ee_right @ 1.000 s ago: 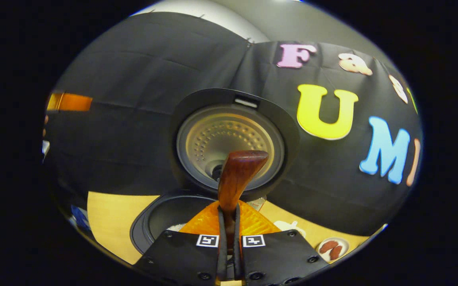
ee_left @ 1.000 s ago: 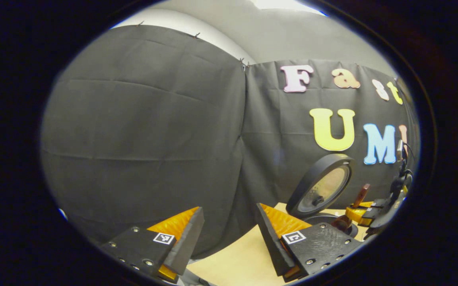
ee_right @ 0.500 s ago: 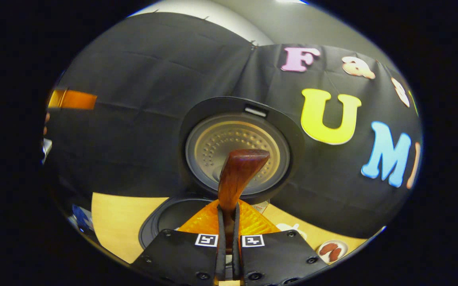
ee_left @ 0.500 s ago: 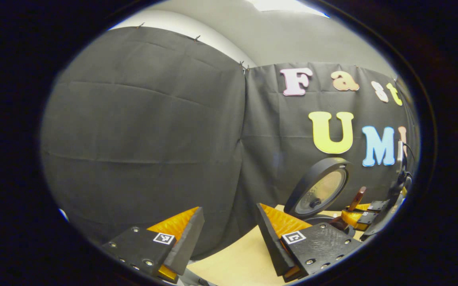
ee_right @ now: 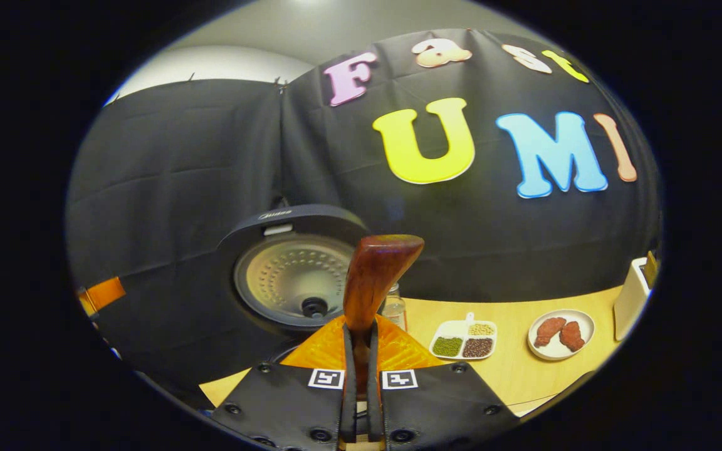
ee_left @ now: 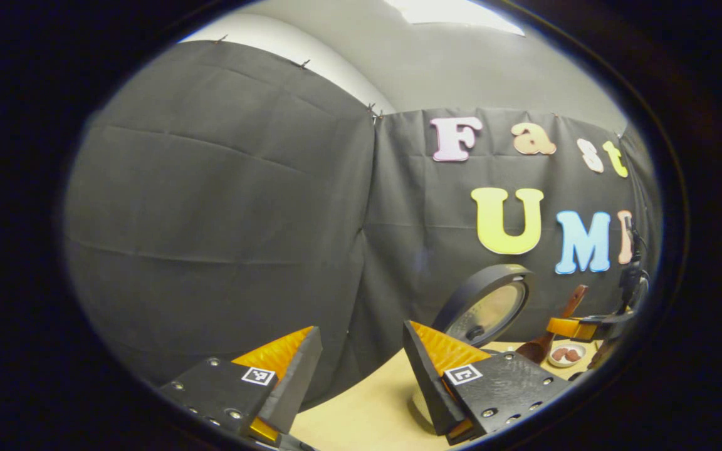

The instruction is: Close the left gripper, press the button to open the rice cooker; take a wooden spoon from the chopstick holder with the right hand, scoop a spoonful of rice and pour it into the rice cooker, then put the wooden spoon back into the chopstick holder.

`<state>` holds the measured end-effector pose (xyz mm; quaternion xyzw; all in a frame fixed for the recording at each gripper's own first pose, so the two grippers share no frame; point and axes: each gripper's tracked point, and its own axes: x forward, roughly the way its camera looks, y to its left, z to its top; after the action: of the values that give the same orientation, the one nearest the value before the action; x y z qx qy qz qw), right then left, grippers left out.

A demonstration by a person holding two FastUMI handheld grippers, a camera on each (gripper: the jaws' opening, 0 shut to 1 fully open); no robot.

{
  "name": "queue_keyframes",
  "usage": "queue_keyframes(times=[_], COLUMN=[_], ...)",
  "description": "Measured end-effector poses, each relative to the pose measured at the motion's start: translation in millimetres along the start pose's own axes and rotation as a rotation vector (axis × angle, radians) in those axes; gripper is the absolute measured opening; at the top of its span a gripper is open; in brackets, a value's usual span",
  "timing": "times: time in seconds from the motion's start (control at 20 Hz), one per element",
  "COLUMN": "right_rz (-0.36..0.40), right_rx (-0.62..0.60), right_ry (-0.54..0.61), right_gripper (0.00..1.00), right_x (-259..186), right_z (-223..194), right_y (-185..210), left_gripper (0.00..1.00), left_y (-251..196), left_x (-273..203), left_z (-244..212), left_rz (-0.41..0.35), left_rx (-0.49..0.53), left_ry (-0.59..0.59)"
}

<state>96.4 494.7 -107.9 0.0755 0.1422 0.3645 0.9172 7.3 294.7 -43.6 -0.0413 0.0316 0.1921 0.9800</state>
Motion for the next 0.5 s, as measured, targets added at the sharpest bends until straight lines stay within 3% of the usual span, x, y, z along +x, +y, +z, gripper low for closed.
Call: queue_keyframes(times=[0.5], right_rz=[-0.275], right_rx=[0.047], right_ry=[-0.091], right_gripper=[0.08], right_x=[-81], right_z=[38], right_y=[-132], left_gripper=[0.82], left_y=[-79], left_x=[8], left_z=[16], left_rz=[-0.162], left_rx=[-0.011], left_ry=[-0.039])
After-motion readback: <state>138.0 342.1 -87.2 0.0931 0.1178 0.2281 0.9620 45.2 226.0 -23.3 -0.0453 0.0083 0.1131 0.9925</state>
